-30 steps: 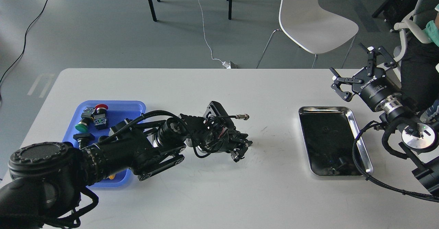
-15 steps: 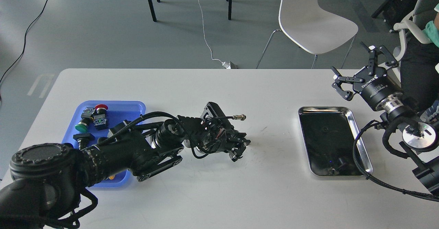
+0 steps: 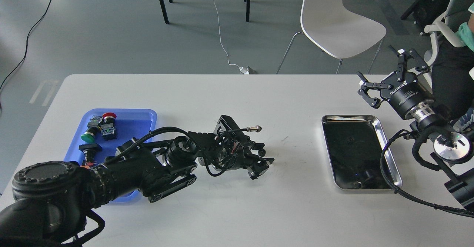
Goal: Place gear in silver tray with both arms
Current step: 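Carry the gear with the left gripper toward the table center, then open the left gripper to drop the gear on the table, then raise the left arm away and bring the right gripper over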
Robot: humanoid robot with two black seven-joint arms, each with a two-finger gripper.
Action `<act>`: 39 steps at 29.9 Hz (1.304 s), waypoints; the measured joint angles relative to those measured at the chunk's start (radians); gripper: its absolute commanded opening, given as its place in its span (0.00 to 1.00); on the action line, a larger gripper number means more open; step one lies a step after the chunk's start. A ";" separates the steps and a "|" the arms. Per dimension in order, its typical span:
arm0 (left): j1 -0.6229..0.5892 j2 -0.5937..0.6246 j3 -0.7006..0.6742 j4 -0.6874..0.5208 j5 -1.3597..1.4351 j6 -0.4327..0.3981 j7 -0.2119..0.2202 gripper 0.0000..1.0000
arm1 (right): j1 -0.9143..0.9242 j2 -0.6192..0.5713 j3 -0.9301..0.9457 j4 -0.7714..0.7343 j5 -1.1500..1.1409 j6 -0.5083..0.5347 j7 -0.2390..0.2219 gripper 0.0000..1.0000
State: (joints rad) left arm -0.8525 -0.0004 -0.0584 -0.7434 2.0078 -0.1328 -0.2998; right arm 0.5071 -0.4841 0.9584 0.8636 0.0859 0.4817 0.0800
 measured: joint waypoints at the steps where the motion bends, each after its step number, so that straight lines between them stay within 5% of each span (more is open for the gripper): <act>1: -0.006 0.000 -0.003 -0.001 -0.009 0.000 0.000 0.84 | 0.002 0.001 0.000 0.000 0.000 0.000 0.000 0.96; 6: -0.076 0.002 -0.013 -0.011 -0.115 0.004 0.000 0.93 | 0.005 0.002 -0.002 0.002 0.000 -0.001 0.000 0.96; 20: -0.268 0.022 -0.055 -0.012 -0.454 0.039 -0.004 0.95 | 0.027 0.002 -0.011 0.003 0.000 -0.012 0.000 0.97; 30: -0.273 0.239 -0.235 -0.015 -0.936 0.102 0.015 0.95 | 0.089 -0.009 -0.098 0.030 -0.006 -0.016 0.000 0.97; 39: -0.250 0.507 -0.281 -0.015 -1.450 0.053 0.009 0.95 | 0.262 -0.048 -0.336 0.080 -0.166 -0.050 -0.005 0.97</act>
State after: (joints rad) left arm -1.1028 0.5062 -0.3393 -0.7579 0.5575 -0.0794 -0.2912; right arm 0.7695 -0.5318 0.6221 0.9440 -0.0799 0.4321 0.0745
